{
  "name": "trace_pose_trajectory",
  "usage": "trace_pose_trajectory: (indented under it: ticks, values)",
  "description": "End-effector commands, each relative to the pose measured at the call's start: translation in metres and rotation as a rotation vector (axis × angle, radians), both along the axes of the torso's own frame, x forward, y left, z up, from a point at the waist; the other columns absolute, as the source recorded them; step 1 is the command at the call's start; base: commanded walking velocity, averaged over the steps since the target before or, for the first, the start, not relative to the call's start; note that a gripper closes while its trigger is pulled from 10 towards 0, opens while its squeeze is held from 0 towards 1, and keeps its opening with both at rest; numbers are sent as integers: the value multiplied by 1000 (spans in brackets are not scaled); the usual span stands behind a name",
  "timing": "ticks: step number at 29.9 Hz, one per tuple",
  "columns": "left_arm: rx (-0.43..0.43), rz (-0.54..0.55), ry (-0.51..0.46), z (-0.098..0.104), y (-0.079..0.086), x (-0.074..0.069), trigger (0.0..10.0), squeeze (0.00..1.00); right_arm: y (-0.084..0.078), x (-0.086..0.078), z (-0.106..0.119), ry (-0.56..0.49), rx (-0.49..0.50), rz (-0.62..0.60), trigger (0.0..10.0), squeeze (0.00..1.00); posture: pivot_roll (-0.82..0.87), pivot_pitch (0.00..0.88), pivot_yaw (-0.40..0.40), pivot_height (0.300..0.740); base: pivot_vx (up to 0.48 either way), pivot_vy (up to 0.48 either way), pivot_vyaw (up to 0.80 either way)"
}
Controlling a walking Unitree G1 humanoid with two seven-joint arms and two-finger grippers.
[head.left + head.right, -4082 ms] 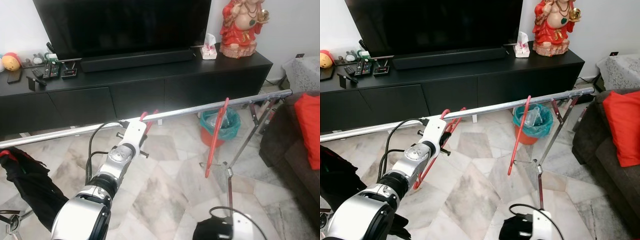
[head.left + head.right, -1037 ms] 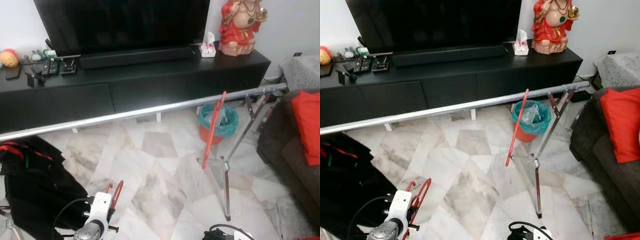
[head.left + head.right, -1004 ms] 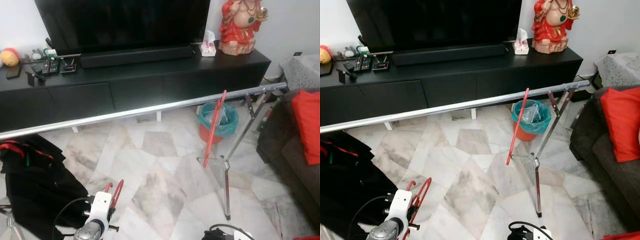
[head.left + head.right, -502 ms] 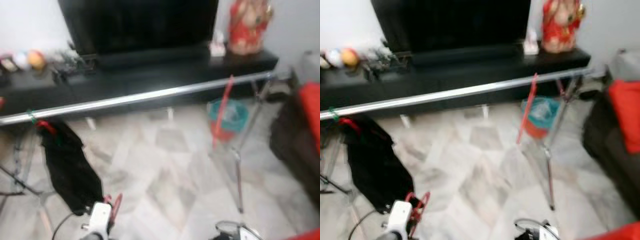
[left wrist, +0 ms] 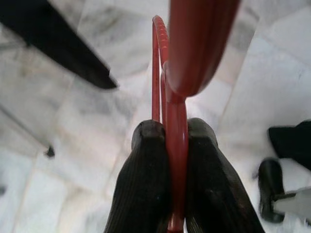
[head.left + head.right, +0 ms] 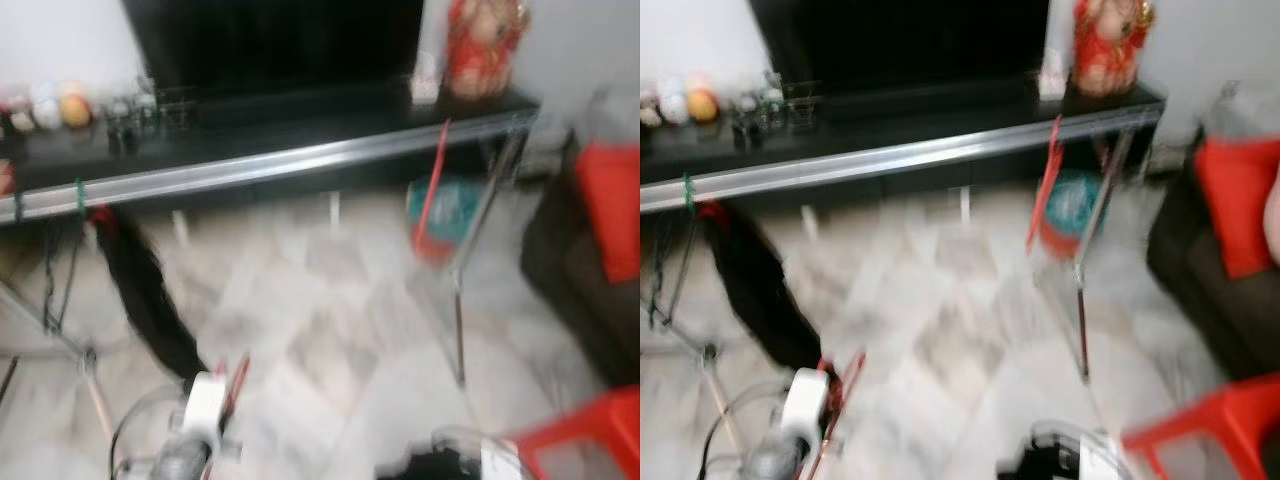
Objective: Hang hanger
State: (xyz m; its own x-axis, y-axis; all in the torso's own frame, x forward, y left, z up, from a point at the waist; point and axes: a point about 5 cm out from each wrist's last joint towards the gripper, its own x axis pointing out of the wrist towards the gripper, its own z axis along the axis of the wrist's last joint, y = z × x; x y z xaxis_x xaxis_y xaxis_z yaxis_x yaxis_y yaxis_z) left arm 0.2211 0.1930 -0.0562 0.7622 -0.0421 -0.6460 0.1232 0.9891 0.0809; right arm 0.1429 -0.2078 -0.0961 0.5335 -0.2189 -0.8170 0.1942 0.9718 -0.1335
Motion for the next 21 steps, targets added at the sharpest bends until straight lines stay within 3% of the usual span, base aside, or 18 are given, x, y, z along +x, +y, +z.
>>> trace_pose_trajectory:
  ticks: [1,11,21]
  values:
    - [-5,-6,-2,0,-1,0,10000,0,-5,-7,-2,28,2,-15,10000,0,-6,10,24,740,-262,0,0]
    - [-8,-16,-13,2,-1,3,10000,0,-10,-7,-2,35,16,-29,10000,0,-5,11,25,740,-260,0,0]
    - [-26,-21,-19,2,-4,3,10000,0,-19,9,6,-2,-14,-6,10000,0,-5,15,25,740,-181,0,0]
